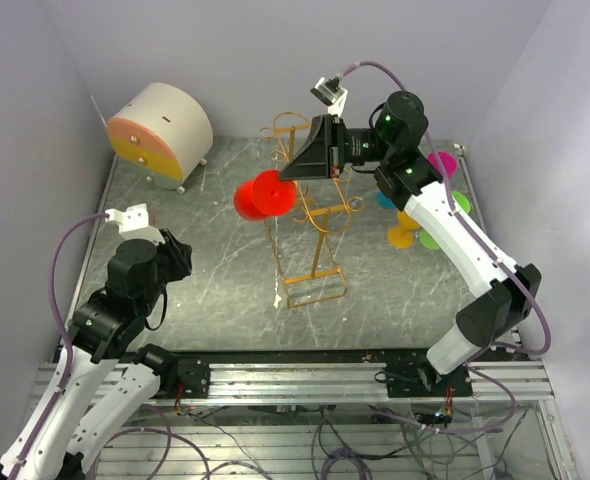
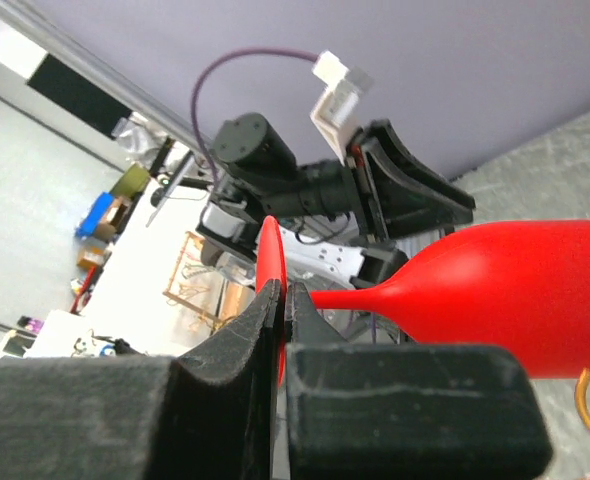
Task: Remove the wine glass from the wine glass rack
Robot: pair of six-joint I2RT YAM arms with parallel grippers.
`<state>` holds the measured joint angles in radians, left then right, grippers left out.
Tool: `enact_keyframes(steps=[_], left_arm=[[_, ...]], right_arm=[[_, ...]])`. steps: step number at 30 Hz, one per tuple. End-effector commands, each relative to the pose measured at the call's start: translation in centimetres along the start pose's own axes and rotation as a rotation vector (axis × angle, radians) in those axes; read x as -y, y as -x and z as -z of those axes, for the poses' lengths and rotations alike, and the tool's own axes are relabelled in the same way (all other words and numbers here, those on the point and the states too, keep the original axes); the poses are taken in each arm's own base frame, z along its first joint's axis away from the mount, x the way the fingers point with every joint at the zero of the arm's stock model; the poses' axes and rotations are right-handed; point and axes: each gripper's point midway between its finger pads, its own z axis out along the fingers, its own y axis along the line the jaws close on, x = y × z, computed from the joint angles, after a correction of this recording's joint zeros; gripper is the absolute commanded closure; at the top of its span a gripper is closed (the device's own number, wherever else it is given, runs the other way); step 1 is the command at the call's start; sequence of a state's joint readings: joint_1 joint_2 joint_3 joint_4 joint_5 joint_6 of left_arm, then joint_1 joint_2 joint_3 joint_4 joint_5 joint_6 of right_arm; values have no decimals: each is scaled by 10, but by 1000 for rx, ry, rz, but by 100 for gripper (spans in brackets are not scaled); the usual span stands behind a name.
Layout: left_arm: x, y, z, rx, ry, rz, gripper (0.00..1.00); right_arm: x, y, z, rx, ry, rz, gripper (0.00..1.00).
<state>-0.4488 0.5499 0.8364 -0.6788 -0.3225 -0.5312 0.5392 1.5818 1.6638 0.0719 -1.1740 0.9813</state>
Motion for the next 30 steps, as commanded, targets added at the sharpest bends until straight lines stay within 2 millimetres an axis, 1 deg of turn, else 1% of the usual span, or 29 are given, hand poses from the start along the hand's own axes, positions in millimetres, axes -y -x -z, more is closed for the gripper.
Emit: enact_keyframes(steps=[1,6,9,10,11,12,13,15,16,18,20,21,22,23,26,27,29,30], left_arm=[[-1,8,2,35,11,16,62],[-2,8,3,40,14,19,62],[-2,8,3,39,13,19,62],[-2,9,3,39,13,19,62],[-2,9,3,39,13,20,62],[-1,8,3,39,9,19,62],[0,9,3,40,2,20,62],[3,9,3,35,-13,33,62],[8,8,4,24,-31,51,62],[24,10,9,3,-101,102,62],[42,21,18,2,-176,174,61],[55,34,26,18,-235,214,60],[68,46,35,25,-292,259,59],[82,59,43,30,-347,305,56],[121,94,69,-5,-492,438,41],[134,104,77,-30,-542,475,39],[159,116,90,-106,-631,537,36],[168,120,95,-150,-664,576,34]], right_arm=[[-42,25,-5,18,152,130,100],[-61,42,-8,39,221,204,100],[-72,55,-9,84,202,330,100],[-72,62,-9,110,159,375,100],[-76,73,-7,149,98,445,100],[-70,79,-7,171,13,505,100],[-61,80,-5,175,-88,521,100],[-54,87,3,206,-244,677,100],[-52,88,8,222,-305,717,100],[-51,86,17,254,-395,794,100],[-57,78,23,284,-452,881,100],[-60,75,28,303,-488,916,100],[-69,70,33,316,-500,954,100],[-68,65,35,314,-524,976,100],[-73,47,36,305,-573,1048,100],[-74,41,35,295,-583,1067,100],[-73,28,33,273,-598,1096,100],[-67,22,32,256,-617,1106,100]])
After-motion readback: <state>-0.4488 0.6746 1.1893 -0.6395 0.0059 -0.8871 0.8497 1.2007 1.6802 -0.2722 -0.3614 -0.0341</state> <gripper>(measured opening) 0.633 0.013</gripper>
